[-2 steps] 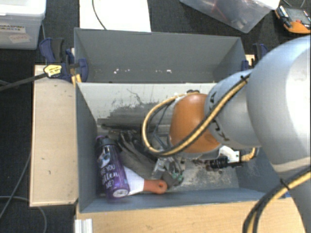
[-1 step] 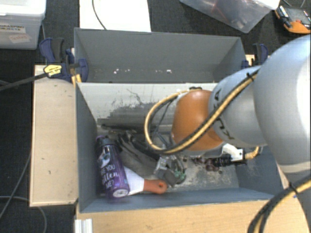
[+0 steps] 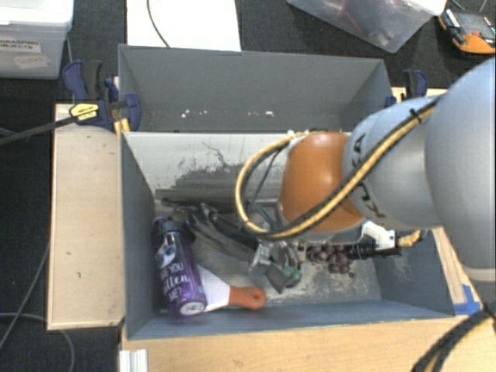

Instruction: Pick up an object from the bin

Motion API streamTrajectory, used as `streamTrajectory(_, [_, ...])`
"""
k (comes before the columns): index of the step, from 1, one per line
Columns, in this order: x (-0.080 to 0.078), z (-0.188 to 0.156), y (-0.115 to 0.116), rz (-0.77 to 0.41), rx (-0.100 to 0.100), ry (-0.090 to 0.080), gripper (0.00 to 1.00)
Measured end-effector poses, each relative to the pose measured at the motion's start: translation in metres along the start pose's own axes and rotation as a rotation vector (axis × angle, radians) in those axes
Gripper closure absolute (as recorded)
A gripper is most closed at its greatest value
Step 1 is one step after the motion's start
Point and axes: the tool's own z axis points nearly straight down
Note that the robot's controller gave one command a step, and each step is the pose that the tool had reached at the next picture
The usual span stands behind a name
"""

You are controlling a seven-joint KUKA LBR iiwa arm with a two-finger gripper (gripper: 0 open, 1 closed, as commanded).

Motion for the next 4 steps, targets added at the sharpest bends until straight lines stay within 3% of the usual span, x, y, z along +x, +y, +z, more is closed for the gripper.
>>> streamTrajectory(4, [-0.002, -0.058, 0.001, -0.002, -0.003, -0.004, 1.0])
